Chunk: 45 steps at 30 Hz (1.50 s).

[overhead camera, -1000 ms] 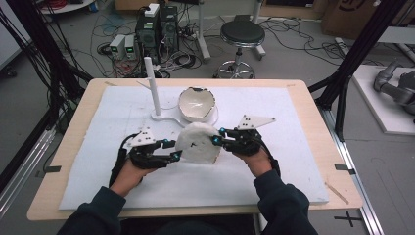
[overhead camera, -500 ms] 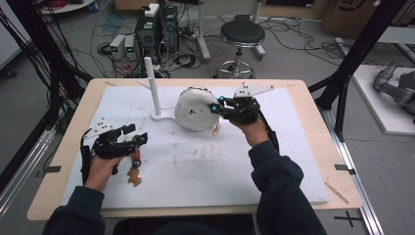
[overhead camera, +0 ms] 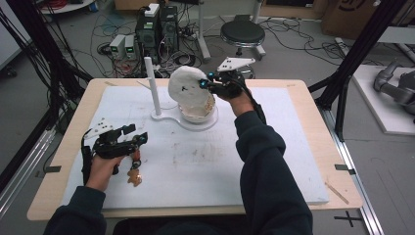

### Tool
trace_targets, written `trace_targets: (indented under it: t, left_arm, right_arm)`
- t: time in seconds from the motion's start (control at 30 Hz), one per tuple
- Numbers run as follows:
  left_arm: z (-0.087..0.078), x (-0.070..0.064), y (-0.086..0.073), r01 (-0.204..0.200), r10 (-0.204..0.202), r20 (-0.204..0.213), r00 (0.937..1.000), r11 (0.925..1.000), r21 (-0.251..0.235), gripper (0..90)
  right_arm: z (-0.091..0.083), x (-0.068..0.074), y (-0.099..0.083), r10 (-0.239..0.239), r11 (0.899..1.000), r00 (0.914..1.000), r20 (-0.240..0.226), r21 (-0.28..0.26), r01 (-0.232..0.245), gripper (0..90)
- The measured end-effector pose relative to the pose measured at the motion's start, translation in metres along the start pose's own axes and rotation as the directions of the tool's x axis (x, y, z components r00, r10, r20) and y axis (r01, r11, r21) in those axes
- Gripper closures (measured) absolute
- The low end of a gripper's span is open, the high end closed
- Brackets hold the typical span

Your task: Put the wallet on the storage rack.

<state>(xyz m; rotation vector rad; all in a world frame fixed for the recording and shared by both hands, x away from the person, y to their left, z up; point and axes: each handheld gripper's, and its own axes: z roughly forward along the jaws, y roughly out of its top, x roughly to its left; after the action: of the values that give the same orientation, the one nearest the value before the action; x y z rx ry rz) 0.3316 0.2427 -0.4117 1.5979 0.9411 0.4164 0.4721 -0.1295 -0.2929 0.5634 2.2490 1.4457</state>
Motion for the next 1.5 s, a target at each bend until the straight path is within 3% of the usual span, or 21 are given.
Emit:
trace_targets:
  t: [0.1, 0.2, 0.3, 0.33, 0.47, 0.63, 0.77, 0.93, 0.97, 1.0, 1.1, 1.13, 1.17, 1.23, 1.3, 1.33, 1.37, 1.5]
  left_arm:
    - [0.0, 0.0, -0.001, 0.005, -0.005, 0.001, 1.0, 1.0, 0.002, 29.4]
    - [-0.001, 0.0, -0.001, 0.006, -0.006, -0.001, 1.0, 1.0, 0.003, 29.5]
    - [-0.001, 0.001, -0.002, 0.01, -0.01, 0.0, 1.0, 1.0, -0.001, 29.4]
    - [-0.002, 0.002, -0.002, 0.009, -0.009, -0.004, 1.0, 1.0, 0.001, 29.4]
    - [-0.002, 0.002, -0.002, 0.012, -0.012, -0.006, 0.9999, 0.9999, 0.001, 29.5]
    - [-0.002, 0.002, -0.002, 0.015, -0.015, -0.008, 0.9998, 0.9999, -0.001, 29.5]
    - [-0.002, 0.002, -0.003, 0.017, -0.017, -0.005, 0.9998, 0.9999, 0.001, 29.5]
    - [-0.002, 0.002, -0.003, 0.018, -0.018, -0.009, 0.9998, 0.9998, -0.002, 29.5]
    - [-0.002, 0.002, -0.003, 0.021, -0.021, -0.01, 0.9997, 0.9998, -0.003, 29.5]
    - [-0.002, 0.003, -0.003, 0.021, -0.021, -0.012, 0.9997, 0.9998, 0.0, 29.5]
    - [-0.001, 0.002, -0.003, 0.023, -0.023, -0.011, 0.9997, 0.9997, -0.002, 29.6]
    - [-0.001, 0.002, -0.003, 0.023, -0.023, -0.01, 0.9997, 0.9997, -0.002, 29.6]
    - [-0.001, 0.002, -0.002, 0.022, -0.022, -0.009, 0.9997, 0.9998, -0.001, 29.6]
    - [-0.001, 0.002, -0.002, 0.022, -0.022, -0.011, 0.9997, 0.9998, -0.001, 29.6]
    - [-0.001, 0.002, -0.002, 0.024, -0.024, -0.011, 0.9997, 0.9997, 0.0, 29.6]
    - [-0.001, 0.002, -0.002, 0.024, -0.024, -0.009, 0.9997, 0.9997, 0.0, 29.6]
    - [-0.001, 0.002, -0.002, 0.023, -0.023, -0.01, 0.9997, 0.9997, 0.0, 29.6]
    - [-0.002, 0.002, -0.003, 0.021, -0.021, -0.006, 0.9998, 0.9998, 0.0, 29.6]
  right_arm:
    - [0.009, -0.005, -0.001, -0.021, 1.0, 0.9996, 0.018, 0.02, 0.021, 75.8]
    - [0.012, -0.008, -0.004, -0.078, 0.996, 0.9961, 0.04, 0.052, 0.076, 75.8]
    - [0.011, -0.011, -0.011, -0.143, 0.982, 0.9886, 0.047, 0.132, 0.136, 75.8]
    - [0.01, -0.011, -0.013, -0.144, 0.979, 0.9886, 0.042, 0.151, 0.137, 75.8]
    - [0.007, -0.011, -0.016, -0.181, 0.972, 0.9823, 0.048, 0.158, 0.171, 75.9]
    - [0.015, -0.005, -0.02, -0.252, 0.951, 0.9668, 0.042, 0.198, 0.239, 76.0]
    - [0.028, 0.004, -0.029, -0.316, 0.916, 0.9481, 0.031, 0.271, 0.297, 76.5]
    - [0.039, 0.005, -0.047, -0.298, 0.9, 0.9543, 0.029, 0.343, 0.27, 76.5]
    - [0.039, 0.005, -0.049, -0.283, 0.9, 0.9588, 0.024, 0.351, 0.257, 74.8]
    - [0.037, 0.005, -0.049, -0.245, 0.911, 0.9695, 0.016, 0.347, 0.224, 70.9]
    - [0.03, 0.002, -0.046, -0.116, 0.957, 0.9932, 0.0, 0.266, 0.112, 55.7]
    - [0.028, 0.002, -0.044, -0.07, 0.971, 0.9974, -0.016, 0.228, 0.072, 53.7]
    - [0.024, 0.002, -0.041, -0.009, 0.989, 0.9983, -0.058, 0.148, 0.017, 54.1]
    - [0.023, 0.003, -0.039, 0.019, 0.993, 0.9967, -0.078, 0.117, -0.01, 55.8]
    - [0.024, 0.006, -0.036, 0.044, 0.997, 0.9931, -0.109, 0.074, -0.035, 65.7]
    - [0.026, 0.006, -0.036, 0.046, 0.997, 0.9937, -0.103, 0.071, -0.039, 71.1]
    - [0.029, 0.007, -0.037, 0.049, 0.995, 0.9947, -0.091, 0.091, -0.041, 75.8]
    - [0.039, 0.009, -0.045, 0.094, 0.976, 0.9915, -0.09, 0.205, -0.074, 77.3]
